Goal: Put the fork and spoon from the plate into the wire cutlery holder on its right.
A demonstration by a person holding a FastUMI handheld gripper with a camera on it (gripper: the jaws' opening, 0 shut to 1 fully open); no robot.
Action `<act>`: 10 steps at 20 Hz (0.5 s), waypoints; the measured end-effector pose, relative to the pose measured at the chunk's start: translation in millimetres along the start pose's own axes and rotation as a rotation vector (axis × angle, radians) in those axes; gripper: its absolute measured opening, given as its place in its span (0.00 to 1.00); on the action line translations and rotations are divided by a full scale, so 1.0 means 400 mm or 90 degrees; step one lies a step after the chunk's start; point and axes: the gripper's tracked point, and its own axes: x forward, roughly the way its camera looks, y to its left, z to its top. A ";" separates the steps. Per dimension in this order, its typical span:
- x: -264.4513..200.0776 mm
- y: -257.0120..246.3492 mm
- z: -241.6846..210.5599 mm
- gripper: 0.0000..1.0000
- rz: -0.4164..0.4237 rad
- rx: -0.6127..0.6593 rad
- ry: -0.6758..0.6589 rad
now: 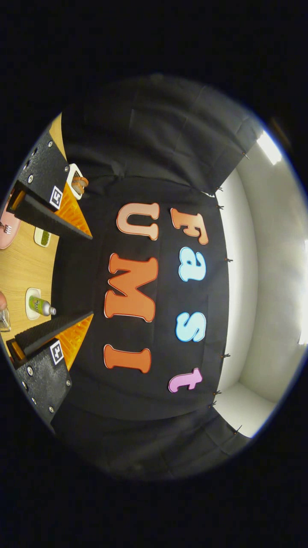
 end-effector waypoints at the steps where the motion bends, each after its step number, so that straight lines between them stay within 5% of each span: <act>1: 0.002 0.022 -0.027 0.96 0.010 0.005 0.012; 10: -0.007 0.178 -0.370 0.95 0.065 0.061 0.233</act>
